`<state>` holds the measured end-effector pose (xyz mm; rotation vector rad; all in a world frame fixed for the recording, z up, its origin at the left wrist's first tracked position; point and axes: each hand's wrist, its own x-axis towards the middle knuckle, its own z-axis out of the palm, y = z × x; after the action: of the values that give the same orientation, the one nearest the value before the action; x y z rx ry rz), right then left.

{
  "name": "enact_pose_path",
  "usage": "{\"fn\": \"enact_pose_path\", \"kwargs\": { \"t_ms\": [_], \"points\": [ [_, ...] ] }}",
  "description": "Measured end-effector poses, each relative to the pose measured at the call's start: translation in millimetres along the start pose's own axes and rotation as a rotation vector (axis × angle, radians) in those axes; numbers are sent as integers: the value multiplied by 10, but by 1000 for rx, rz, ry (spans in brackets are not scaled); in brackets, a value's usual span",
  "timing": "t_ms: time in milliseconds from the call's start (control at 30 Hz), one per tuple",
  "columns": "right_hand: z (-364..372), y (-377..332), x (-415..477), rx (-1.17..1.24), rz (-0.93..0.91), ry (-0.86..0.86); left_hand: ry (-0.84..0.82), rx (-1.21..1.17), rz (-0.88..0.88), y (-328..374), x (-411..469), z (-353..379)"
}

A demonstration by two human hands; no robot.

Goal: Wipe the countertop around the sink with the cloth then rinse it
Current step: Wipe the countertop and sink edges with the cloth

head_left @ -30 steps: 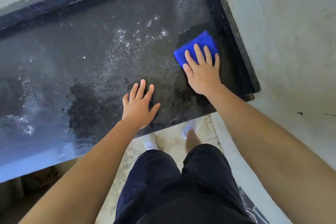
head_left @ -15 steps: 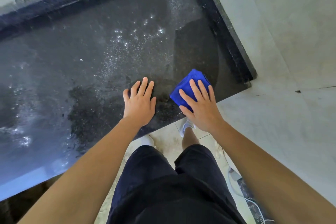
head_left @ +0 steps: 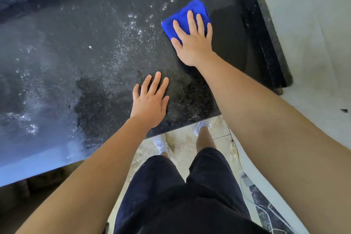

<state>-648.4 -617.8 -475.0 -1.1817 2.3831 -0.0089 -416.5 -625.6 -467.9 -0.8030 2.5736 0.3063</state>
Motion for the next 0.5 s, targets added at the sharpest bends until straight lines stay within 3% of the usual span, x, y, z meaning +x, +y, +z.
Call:
{"fn": "enact_pose_path", "kwargs": {
  "t_ms": [167, 333, 500],
  "points": [
    [548, 207, -1055, -23, -53, 196, 8, -12, -15, 19, -22, -14],
    [861, 867, -2052, -68, 13, 138, -7, -23, -32, 67, -14, -21],
    [764, 1186, -1990, -49, 103, 137, -11, -18, -20, 54, -21, -38]
  ]
}}
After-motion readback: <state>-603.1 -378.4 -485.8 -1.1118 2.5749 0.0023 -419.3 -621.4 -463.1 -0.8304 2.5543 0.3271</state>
